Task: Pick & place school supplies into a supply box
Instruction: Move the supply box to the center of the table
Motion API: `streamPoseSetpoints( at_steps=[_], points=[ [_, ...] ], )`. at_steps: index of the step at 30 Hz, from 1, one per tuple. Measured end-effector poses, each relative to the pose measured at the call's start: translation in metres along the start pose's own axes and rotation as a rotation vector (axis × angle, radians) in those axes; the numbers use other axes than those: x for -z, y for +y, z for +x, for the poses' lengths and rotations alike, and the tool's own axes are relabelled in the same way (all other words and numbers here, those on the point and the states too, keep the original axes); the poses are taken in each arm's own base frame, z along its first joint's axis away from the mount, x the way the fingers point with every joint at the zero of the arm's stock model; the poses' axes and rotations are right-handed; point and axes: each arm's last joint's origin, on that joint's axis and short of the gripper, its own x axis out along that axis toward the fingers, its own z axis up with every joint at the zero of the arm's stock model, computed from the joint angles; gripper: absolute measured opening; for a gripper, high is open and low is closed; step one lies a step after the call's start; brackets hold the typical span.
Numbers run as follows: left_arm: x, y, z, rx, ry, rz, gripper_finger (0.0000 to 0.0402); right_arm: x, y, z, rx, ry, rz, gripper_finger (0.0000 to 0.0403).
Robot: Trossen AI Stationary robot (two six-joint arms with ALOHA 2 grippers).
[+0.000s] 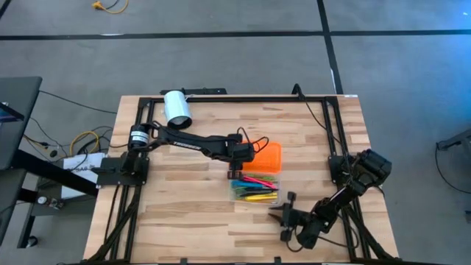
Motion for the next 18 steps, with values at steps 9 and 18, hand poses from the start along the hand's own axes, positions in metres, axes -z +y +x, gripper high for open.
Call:
streamPoseSetpoints(
  at_steps=[9,18],
  points=[
    [0.005,-0.012,-0.002,0.05,0.057,0.015,0.0172,0.01,-0.008,-0.001,0.057,0.066,0.057,0.0086],
    [0.007,-0.026,-0.006,0.109,0.075,0.035,0.0172,0.013,-0.012,-0.001,0.106,0.073,0.081,0.0086]
  ],
)
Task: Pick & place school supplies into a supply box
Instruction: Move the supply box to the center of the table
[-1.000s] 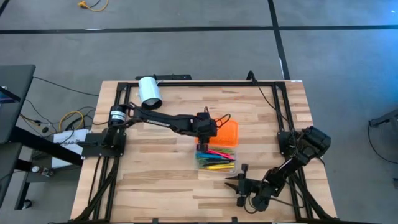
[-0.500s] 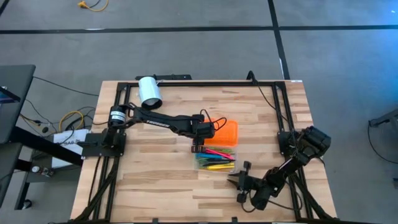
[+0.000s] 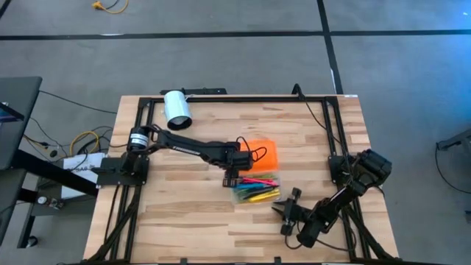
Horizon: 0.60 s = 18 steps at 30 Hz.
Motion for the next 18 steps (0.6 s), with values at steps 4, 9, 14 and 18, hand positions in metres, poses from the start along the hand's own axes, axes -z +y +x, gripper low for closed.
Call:
streamPoseSetpoints(
  at_steps=[4,9,14,18],
  points=[
    [0.001,-0.007,-0.001,0.04,0.012,0.009,0.0172,0.001,-0.002,0.0,0.023,-0.008,0.009,0.0086],
    [0.002,-0.02,-0.003,0.064,0.03,0.025,0.0172,0.001,-0.003,0.0,0.045,-0.021,0.013,0.0086],
    [0.005,-0.035,-0.005,0.08,0.053,0.043,0.0172,-0.001,-0.005,0.001,0.066,-0.041,0.015,0.0086],
    [0.005,-0.048,-0.007,0.089,0.057,0.061,0.0172,-0.002,-0.007,0.003,0.082,-0.045,0.02,0.0086]
  ],
)
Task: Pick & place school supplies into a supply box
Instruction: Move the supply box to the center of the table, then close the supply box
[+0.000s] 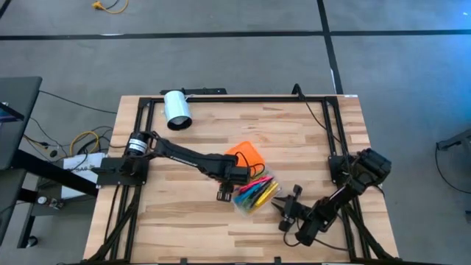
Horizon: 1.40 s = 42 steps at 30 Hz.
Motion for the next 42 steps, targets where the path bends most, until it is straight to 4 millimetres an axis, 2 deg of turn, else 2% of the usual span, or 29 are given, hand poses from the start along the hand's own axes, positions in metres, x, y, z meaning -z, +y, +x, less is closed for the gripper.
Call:
streamPoseSetpoints(
  at_steps=[14,23,31,37,42],
  points=[
    [0.001,-0.048,-0.005,0.057,-0.008,0.062,0.0172,-0.007,-0.011,0.02,0.077,0.026,0.007,0.0086],
    [0.002,-0.069,-0.007,0.072,-0.02,0.084,0.0172,-0.011,-0.017,0.029,0.11,0.037,-0.018,0.0086],
    [0.0,-0.08,-0.008,0.091,-0.06,0.104,0.0172,-0.012,-0.017,0.031,0.115,0.04,-0.057,0.0086],
    [0.002,-0.082,-0.009,0.025,-0.054,0.106,0.0172,-0.01,-0.015,0.027,0.099,0.037,-0.078,0.0086],
    [0.002,-0.079,-0.022,0.009,-0.068,0.106,0.0172,-0.01,-0.012,0.023,0.033,0.087,-0.092,0.0086]
  ],
)
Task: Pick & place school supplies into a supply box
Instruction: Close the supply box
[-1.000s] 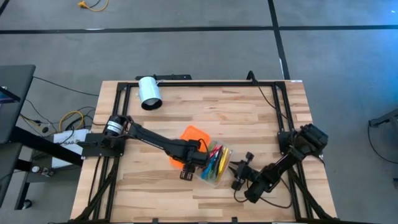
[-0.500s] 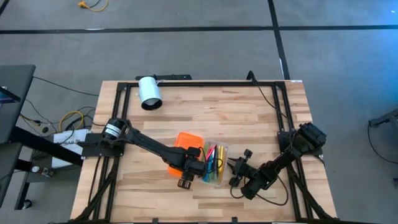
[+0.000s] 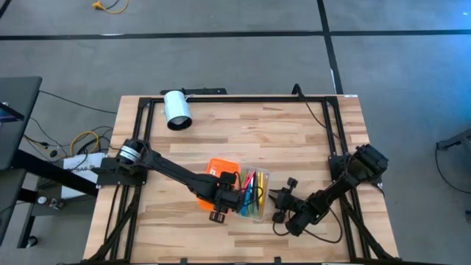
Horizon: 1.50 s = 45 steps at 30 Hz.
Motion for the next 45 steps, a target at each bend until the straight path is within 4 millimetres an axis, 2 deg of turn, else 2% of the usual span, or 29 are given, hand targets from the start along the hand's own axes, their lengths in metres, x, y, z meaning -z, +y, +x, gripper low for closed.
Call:
streamPoseSetpoints(
  at_steps=[7,11,15,18,24,31,36,40,45],
  points=[
    [0.004,0.005,-0.049,-0.047,-0.059,-0.013,0.0172,-0.012,-0.006,-0.009,-0.147,0.134,0.004,0.0086],
    [0.026,0.009,-0.076,-0.19,0.061,-0.062,0.0172,-0.018,-0.01,-0.016,-0.199,0.173,-0.029,0.0086],
    [0.047,0.013,-0.087,-0.27,0.133,-0.113,0.0172,-0.02,-0.013,-0.019,-0.214,0.187,-0.048,0.0086],
    [0.066,0.013,-0.082,-0.273,0.158,-0.132,0.0172,-0.02,-0.013,-0.019,-0.209,0.183,-0.047,0.0086],
    [0.117,0.014,-0.061,-0.293,0.21,-0.182,0.0172,-0.021,-0.013,-0.019,-0.211,0.168,-0.095,0.0086],
    [0.16,0.016,-0.051,-0.246,0.009,-0.252,0.0172,-0.025,-0.017,-0.01,-0.203,0.181,-0.093,0.0086],
    [0.189,0.018,-0.035,-0.196,-0.121,-0.286,0.0167,-0.033,-0.018,-0.002,-0.253,0.174,-0.113,0.0086],
    [0.206,0.017,-0.027,-0.173,-0.168,-0.32,0.0158,-0.037,-0.022,0.005,-0.303,0.21,-0.121,0.0086],
    [0.212,0.015,-0.015,-0.15,-0.285,-0.32,0.0151,-0.041,-0.027,0.013,-0.331,0.25,-0.109,0.0086]
  ],
)
